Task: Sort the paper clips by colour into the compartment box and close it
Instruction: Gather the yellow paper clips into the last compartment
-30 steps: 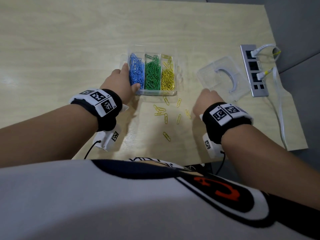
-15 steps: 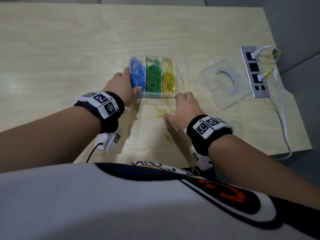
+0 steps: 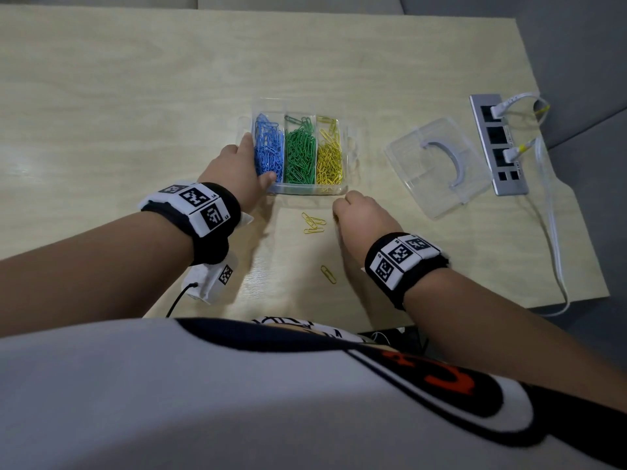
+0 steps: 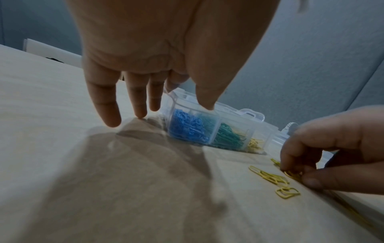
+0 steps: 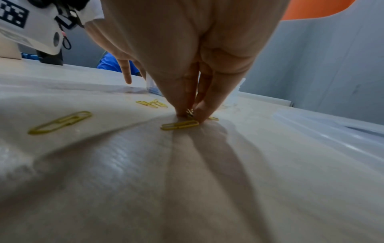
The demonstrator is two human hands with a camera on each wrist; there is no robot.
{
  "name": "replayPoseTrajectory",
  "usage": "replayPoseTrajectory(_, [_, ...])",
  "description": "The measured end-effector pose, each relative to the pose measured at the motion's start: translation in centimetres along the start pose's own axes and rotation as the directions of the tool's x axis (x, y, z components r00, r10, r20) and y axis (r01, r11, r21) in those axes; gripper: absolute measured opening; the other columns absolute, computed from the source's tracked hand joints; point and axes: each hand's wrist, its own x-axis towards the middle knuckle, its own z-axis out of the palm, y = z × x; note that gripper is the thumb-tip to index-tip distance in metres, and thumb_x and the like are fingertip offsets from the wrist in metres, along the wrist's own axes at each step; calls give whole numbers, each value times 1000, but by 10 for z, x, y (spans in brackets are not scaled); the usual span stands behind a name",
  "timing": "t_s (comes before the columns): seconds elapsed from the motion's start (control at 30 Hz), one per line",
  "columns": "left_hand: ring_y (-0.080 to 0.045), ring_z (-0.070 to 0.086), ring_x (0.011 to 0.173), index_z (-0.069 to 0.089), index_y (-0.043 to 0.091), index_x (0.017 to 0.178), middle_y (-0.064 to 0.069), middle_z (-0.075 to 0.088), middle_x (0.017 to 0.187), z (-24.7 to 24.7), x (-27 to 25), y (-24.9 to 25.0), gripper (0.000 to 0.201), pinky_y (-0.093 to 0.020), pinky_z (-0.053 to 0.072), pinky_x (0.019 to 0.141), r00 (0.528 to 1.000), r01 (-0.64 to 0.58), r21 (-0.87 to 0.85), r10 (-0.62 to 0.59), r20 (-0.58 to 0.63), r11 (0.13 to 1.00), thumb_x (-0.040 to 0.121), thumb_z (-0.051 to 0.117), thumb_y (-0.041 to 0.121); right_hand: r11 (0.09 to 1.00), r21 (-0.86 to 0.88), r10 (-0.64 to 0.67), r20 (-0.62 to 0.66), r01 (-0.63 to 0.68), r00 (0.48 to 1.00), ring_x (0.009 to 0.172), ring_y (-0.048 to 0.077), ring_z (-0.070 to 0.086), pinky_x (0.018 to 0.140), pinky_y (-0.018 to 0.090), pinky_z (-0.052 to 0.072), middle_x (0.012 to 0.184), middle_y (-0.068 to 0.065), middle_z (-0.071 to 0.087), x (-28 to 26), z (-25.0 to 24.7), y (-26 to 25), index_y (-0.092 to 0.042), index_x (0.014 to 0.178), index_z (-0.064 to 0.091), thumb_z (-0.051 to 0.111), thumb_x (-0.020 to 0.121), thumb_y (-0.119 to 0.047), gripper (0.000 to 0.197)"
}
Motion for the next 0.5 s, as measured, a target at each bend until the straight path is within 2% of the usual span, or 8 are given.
replayPoseTrajectory(0.13, [-40, 52, 109, 26, 10, 141, -23, 48, 124, 0, 1, 0, 62, -43, 42, 86, 1000, 1, -2, -1, 2, 1000, 93, 52, 39, 1000, 7, 26, 1, -26, 1000, 106, 32, 52, 85, 38, 45, 118, 15, 50, 8, 2, 6, -5, 123, 49, 49, 86, 2, 38])
replayPoseTrajectory(0.27, [-40, 52, 109, 25, 10, 140, -22, 48, 125, -1, 0, 0, 62, -43, 42, 86, 1000, 1, -1, -1, 9, 1000, 93, 52, 39, 990, 92, 103, 34, -106, 994, 104, 30, 53, 84, 36, 45, 112, 12, 54, 12, 3, 8, -8, 116, 52, 51, 89, -11, 27])
replayPoseTrajectory(0.33, [-39, 53, 109, 25, 10, 141, -22, 48, 125, 0, 0, 0, 62, -43, 43, 85, 1000, 0, -2, 0, 8, 1000, 93, 52, 39, 974, 148, 164, 43, -168, 986, 95, 28, 54, 76, 34, 46, 107, 10, 54, 12, -2, 9, -10, 111, 54, 53, 87, -16, 25])
replayPoseTrajectory(0.43, [-39, 52, 110, 23, 11, 143, -21, 47, 126, -1, 0, 0, 64, -43, 42, 87, 1000, 1, -9, -1, 9, 1000, 94, 52, 39, 912, 327, 285, -73, -247, 956, 79, 22, 50, 60, 27, 35, 95, 5, 55, 11, -20, 11, -11, 99, 56, 53, 85, -18, 17])
replayPoseTrajectory(0.5, [-40, 51, 111, 23, 11, 143, -22, 47, 127, -1, 0, 0, 64, -43, 42, 88, 1000, 5, -11, -5, 12, 1000, 93, 52, 39, 876, 434, 325, -208, -210, 923, 76, 19, 49, 59, 26, 33, 91, 3, 57, 15, -33, 10, -14, 91, 55, 53, 85, -19, 8])
